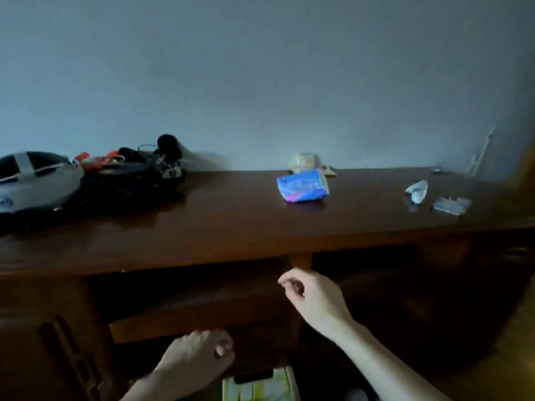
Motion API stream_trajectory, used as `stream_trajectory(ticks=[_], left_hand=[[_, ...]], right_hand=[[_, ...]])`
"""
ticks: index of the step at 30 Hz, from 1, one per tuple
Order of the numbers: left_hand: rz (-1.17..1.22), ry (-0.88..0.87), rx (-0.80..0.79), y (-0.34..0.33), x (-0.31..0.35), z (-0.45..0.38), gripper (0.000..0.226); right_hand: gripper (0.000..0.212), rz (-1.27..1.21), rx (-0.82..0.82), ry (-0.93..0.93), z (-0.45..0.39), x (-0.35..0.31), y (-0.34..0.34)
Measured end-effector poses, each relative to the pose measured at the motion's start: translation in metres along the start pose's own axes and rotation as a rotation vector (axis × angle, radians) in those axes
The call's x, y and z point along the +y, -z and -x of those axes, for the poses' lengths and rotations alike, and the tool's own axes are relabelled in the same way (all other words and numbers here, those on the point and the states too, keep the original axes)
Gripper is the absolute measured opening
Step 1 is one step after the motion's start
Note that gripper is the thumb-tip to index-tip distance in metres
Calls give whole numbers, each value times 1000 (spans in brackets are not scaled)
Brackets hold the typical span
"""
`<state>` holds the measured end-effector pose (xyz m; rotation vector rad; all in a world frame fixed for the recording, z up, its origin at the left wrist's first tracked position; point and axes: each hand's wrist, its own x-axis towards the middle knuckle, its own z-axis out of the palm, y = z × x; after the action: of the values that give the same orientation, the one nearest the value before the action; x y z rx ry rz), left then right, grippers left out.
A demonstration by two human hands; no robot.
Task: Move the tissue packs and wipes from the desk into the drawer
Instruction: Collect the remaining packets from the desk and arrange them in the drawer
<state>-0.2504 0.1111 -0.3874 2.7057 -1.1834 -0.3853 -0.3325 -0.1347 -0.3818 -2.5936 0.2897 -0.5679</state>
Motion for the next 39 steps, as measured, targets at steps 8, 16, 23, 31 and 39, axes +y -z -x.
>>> stream_trajectory(ticks=[8, 16, 23, 31, 39], left_hand=[[-72, -110, 551, 181, 60, -123, 24], [-55, -147, 491, 203, 76, -292, 64], [-133, -11, 319, 186, 32, -389, 94], [-123, 19, 420, 183, -23, -451, 85], [-134, 12, 448, 195, -33, -497, 78]], right_hand=[[33, 23, 196, -175, -169, 24, 97], [55, -170, 71, -483, -289, 92, 76], [30, -201, 68, -272, -371, 105, 44], [68, 193, 59, -369, -463, 139, 31], [104, 303, 28, -521, -536, 161, 9]])
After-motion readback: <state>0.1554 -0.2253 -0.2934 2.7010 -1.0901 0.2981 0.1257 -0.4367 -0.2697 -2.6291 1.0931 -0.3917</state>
